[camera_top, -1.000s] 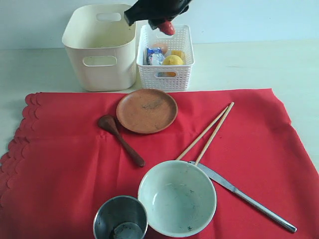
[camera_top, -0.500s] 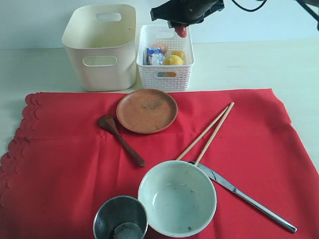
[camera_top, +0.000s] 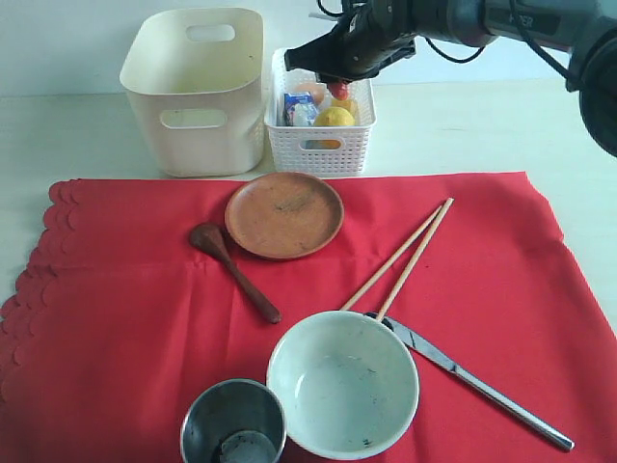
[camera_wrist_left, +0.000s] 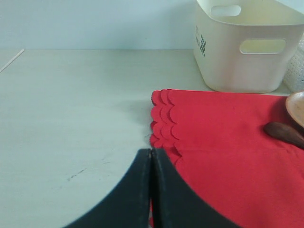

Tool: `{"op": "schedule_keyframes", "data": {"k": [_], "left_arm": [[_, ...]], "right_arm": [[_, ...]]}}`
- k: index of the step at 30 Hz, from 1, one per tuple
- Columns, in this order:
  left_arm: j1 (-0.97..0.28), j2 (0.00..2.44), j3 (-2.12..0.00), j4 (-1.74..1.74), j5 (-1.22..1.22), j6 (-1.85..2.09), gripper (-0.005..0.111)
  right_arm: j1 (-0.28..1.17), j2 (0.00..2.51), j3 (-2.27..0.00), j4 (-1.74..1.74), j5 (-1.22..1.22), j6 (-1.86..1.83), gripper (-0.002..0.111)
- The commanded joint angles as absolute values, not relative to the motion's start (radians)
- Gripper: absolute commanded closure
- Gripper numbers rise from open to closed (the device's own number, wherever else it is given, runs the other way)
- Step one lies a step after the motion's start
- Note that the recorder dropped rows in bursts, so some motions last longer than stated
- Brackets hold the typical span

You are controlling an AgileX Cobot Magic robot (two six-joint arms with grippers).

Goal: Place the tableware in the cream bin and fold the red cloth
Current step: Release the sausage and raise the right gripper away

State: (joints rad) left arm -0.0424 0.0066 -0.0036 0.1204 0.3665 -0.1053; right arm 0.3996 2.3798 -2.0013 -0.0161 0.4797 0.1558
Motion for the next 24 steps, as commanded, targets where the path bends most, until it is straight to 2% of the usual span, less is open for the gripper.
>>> {"op": "schedule_keyframes", "data": {"k": [1, 4, 7, 24], "left_arm": [[-0.039, 0.000, 0.000, 0.120, 0.363, -0.108, 0.107], [-0.039, 0.000, 0.000, 0.120, 0.363, -0.108, 0.107], [-0.039, 0.000, 0.000, 0.120, 0.363, -0.108, 0.107], [-0.039, 0.000, 0.000, 0.120, 0.363, -0.108, 0.107]], "right_arm": [[0.395, 2.377, -2.009, -0.015, 0.452, 0.158, 0.057], [0.395, 2.374, -2.009, -0.015, 0.463, 0.158, 0.043], [0.395, 2.365, -2.009, -0.015, 0.498, 0.158, 0.036], [0.395, 2.236, -2.009, 0.011, 0.826, 0.100, 0.036]]}}
